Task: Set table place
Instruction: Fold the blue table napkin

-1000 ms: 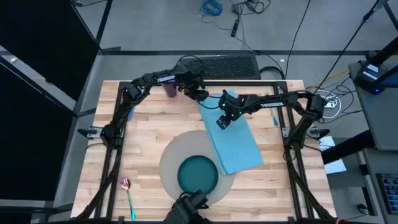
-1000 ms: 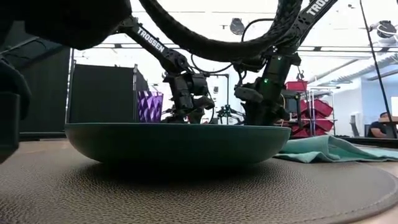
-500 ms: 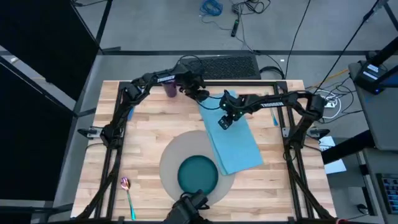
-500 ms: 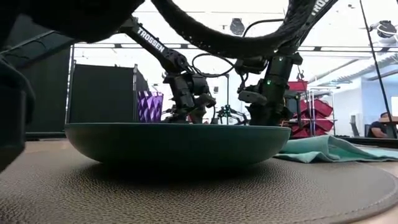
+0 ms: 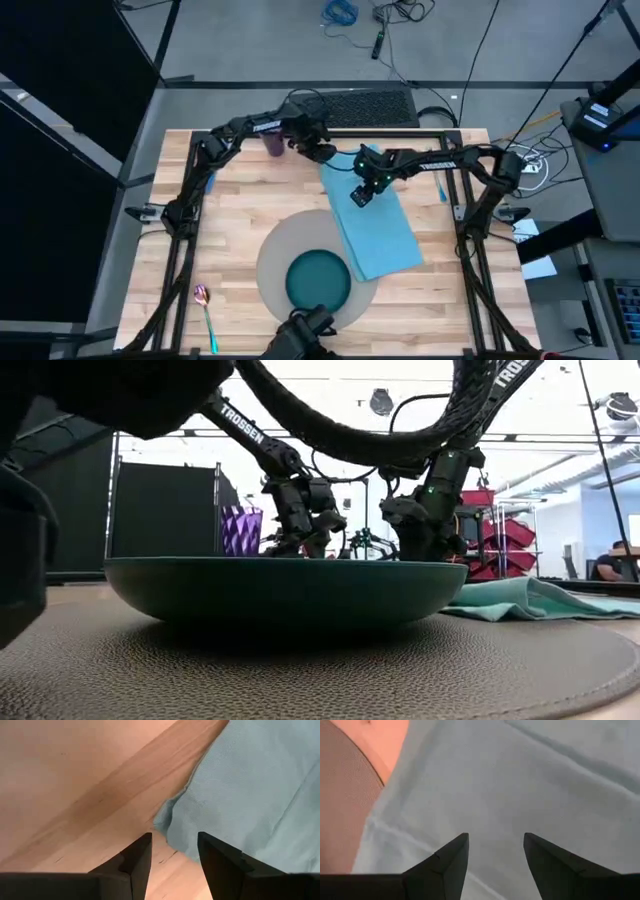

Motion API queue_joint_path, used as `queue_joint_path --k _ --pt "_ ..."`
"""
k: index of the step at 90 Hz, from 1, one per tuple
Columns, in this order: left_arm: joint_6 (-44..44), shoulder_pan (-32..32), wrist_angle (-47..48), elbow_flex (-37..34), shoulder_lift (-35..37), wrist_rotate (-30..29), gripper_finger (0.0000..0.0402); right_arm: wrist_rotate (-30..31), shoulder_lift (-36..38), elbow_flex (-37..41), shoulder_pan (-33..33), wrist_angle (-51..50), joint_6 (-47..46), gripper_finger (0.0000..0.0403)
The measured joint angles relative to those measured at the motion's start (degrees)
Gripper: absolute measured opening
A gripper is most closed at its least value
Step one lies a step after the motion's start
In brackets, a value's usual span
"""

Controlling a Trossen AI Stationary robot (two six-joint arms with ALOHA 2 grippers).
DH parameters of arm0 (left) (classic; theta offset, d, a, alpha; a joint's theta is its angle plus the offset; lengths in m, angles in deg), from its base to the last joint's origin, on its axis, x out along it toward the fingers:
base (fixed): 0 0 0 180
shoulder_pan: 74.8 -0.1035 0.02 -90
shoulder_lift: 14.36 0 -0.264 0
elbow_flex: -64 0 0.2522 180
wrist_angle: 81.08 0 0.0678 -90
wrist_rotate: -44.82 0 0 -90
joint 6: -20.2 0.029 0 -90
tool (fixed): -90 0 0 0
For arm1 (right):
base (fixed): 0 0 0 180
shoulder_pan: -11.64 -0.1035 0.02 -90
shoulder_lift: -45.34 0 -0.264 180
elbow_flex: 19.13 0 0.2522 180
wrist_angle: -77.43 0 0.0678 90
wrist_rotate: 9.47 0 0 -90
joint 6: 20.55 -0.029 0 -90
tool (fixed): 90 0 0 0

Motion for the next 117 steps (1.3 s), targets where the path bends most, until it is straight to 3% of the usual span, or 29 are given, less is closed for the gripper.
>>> queue_joint_path --k 27,49,63,73,95,117 --pt "0.2 0.0 0.0 0.0 0.0 0.1 0.0144 0.2 0.3 -0.1 0.8 -4.6 3.3 0.0183" --pt "0.3 0.0 0.0 0.0 0.0 0.1 0.0144 5.8 2.5 -4.8 0.2 -8.8 6.9 0.0183" --pt "0.3 0.0 0.0 0.0 0.0 0.1 0.0144 3.0 6.0 -5.7 -2.2 -17.1 8.4 0.0183" --pt "1.2 0.0 0.0 0.0 0.0 0.1 0.0144 4.4 6.6 -4.7 -5.2 -21.8 7.2 0.0183" --pt "1.3 0.0 -0.1 0.0 0.0 0.1 0.0144 8.9 5.4 1.5 -6.0 -19.1 4.6 0.0183" --pt "1.3 0.0 0.0 0.0 0.0 0.1 0.0144 9.1 5.1 4.3 -3.4 -13.3 3.9 0.0183"
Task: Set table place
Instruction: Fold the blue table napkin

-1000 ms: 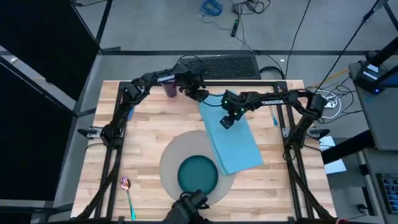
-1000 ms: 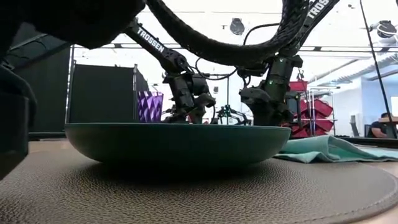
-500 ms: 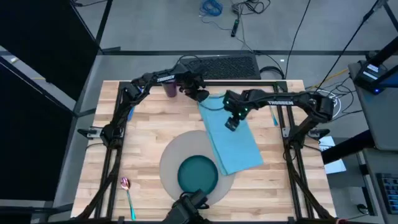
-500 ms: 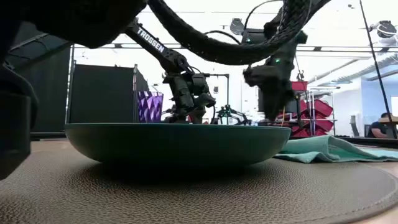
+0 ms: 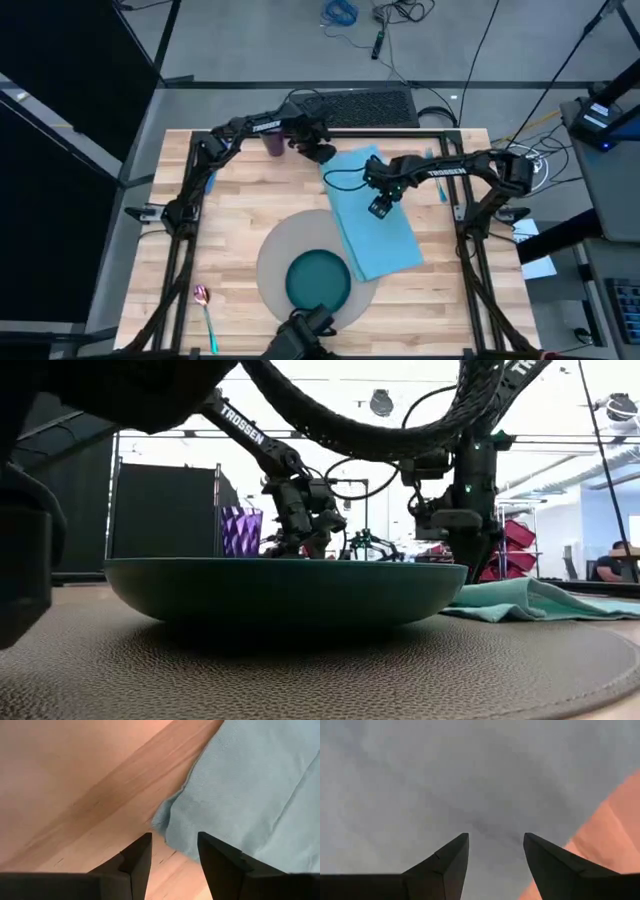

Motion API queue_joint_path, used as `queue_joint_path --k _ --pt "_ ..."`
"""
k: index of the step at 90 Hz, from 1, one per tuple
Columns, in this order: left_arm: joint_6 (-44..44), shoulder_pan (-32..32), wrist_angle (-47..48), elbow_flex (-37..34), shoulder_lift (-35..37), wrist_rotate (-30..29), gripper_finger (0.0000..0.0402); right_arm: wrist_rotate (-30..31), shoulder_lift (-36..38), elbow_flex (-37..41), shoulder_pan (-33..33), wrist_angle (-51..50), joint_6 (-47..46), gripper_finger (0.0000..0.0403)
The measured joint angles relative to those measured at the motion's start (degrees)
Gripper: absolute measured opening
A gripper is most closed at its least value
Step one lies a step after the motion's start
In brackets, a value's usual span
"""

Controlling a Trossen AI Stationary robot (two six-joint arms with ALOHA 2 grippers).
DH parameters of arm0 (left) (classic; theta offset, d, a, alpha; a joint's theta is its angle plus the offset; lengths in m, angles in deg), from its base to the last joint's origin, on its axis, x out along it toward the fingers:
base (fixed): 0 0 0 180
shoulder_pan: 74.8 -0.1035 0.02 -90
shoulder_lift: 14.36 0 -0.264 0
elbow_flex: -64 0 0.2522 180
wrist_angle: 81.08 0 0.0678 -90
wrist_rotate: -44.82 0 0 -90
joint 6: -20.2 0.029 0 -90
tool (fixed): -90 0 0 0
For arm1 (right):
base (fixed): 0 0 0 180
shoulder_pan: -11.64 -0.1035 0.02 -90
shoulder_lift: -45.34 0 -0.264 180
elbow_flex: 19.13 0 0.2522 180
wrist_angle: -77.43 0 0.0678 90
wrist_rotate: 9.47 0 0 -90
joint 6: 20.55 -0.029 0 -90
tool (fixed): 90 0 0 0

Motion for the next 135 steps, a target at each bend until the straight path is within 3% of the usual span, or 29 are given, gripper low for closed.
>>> queue_joint_path --k 111,135 --pt "0.4 0.0 -0.4 0.0 0.0 0.0 0.0143 -1.7 -3.1 0.2 1.0 8.3 0.0 0.0183" --pt "2.7 0.1 -1.2 0.0 0.0 0.0 0.0085 -1.7 -3.1 0.3 1.0 8.3 0.0 0.0183"
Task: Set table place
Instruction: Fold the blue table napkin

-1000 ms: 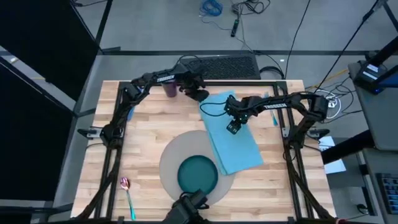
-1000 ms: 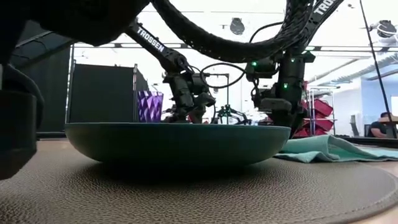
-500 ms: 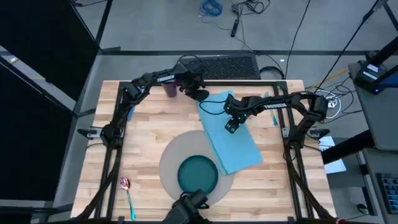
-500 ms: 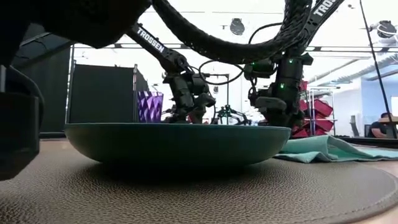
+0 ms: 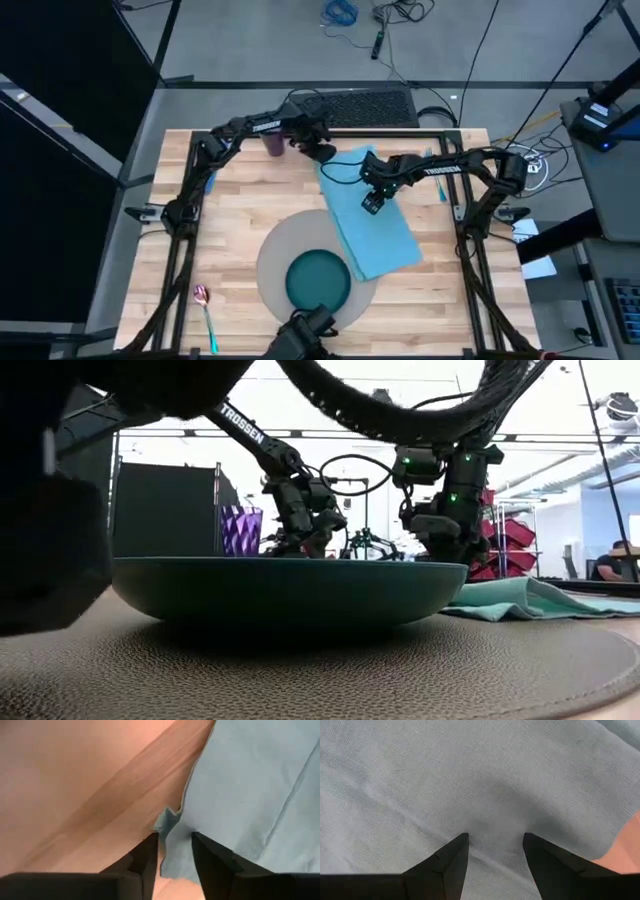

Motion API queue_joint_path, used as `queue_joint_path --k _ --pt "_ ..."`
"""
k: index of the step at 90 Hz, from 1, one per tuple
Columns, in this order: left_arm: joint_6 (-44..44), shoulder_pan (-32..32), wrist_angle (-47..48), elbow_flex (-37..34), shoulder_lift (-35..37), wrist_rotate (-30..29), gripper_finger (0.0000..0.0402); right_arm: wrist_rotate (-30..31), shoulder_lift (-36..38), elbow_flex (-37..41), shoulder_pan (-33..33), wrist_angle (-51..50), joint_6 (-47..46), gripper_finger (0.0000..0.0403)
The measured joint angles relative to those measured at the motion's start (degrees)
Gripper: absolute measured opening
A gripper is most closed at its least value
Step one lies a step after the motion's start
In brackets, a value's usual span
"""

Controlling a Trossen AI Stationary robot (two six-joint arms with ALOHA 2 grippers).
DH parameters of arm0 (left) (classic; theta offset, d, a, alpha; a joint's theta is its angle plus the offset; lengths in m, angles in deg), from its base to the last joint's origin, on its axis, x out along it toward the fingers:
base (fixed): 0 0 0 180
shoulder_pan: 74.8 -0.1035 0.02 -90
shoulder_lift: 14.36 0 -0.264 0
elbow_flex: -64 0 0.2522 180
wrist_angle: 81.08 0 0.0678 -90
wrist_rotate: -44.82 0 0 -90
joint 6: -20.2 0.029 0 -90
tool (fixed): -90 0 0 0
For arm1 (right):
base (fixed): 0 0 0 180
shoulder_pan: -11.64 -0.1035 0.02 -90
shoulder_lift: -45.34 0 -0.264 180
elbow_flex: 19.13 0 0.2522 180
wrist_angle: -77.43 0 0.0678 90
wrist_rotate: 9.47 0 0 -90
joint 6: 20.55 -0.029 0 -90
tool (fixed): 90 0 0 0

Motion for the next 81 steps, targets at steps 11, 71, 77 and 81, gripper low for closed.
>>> queue_joint_path --k 11,71,77,81 --pt "0.7 0.1 0.0 0.0 0.0 0.0 0.0033 0.0 0.0 0.0 0.0 0.0 0.0 0.0183" --pt "0.3 0.7 0.0 0.0 0.0 -2.6 0.0000 6.6 0.5 -11.6 4.7 -1.0 11.8 0.0183" --pt "0.3 0.7 0.0 0.0 0.0 -2.6 0.0000 5.7 0.5 -12.5 8.1 -0.5 11.7 0.0183" --pt "0.3 0.7 0.0 0.0 0.0 -2.6 0.0000 4.3 0.5 -12.5 10.6 0.0 11.2 0.0183"
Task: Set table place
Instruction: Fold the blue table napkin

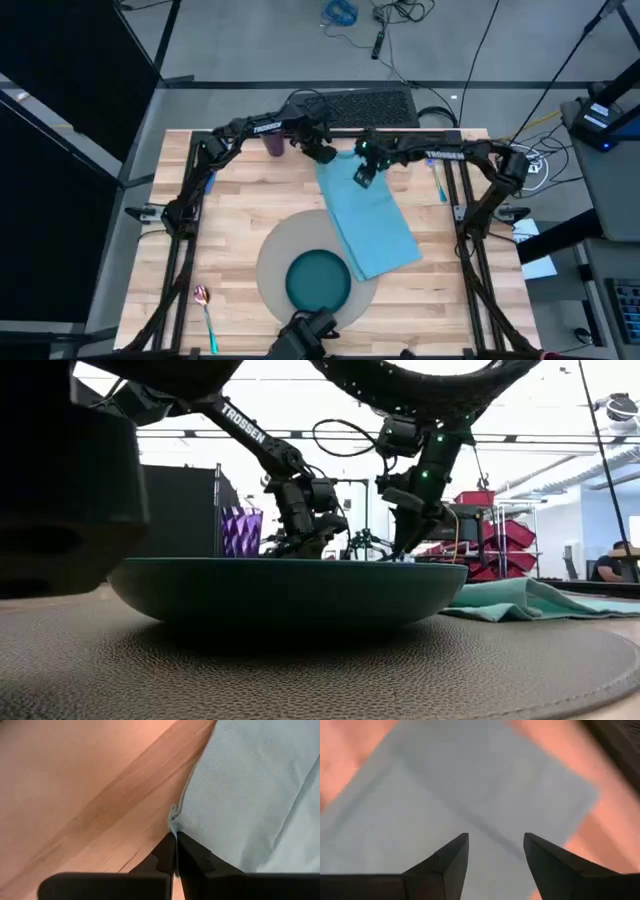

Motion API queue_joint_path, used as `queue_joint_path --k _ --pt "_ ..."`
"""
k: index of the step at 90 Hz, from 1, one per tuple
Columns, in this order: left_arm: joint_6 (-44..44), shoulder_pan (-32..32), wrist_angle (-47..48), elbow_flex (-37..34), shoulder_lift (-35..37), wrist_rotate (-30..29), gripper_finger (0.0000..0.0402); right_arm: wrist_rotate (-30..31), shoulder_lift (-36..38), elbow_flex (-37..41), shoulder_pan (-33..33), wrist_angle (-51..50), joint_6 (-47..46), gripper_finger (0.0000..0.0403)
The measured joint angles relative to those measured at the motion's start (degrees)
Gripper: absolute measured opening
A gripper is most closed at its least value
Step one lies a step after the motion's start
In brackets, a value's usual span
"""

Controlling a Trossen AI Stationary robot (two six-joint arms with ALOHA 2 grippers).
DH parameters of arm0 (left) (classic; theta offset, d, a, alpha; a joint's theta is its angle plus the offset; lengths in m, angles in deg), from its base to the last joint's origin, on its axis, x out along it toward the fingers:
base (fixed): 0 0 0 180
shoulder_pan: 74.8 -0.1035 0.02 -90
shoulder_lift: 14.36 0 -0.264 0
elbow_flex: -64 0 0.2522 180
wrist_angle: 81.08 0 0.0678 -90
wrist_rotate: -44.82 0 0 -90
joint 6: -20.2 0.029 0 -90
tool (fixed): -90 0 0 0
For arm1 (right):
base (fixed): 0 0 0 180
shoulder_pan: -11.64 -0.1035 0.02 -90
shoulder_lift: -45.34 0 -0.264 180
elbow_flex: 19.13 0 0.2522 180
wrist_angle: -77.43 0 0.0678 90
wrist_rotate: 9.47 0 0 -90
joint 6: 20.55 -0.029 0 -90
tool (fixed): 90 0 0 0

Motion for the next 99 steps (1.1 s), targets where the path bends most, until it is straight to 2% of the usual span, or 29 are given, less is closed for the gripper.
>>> queue_joint_path --k 12,26,43,63,86,99 --pt "0.1 0.0 0.0 0.0 0.0 0.0 0.0000 -5.2 -0.9 0.0 6.5 2.9 -1.9 0.0183" --pt "0.4 0.0 -0.1 0.0 0.0 0.0 0.0000 -6.1 -3.8 -0.1 9.8 6.6 -5.9 0.0183" --pt "1.4 0.0 -0.2 0.0 0.0 0.0 0.0000 -5.8 -11.4 -5.0 10.6 4.1 -9.5 0.0183" --pt "1.5 0.0 -0.2 0.0 0.0 0.0 0.0000 0.5 -19.7 -13.7 10.4 -3.2 -7.9 0.0183" --pt "1.9 0.0 -0.3 0.0 0.0 0.1 0.0000 0.6 -21.6 -15.0 10.3 -4.3 -7.8 0.0181" --pt "2.0 0.0 -0.3 0.0 0.0 0.1 0.0000 0.5 -21.6 -15.0 10.0 -4.3 -7.7 0.0151"
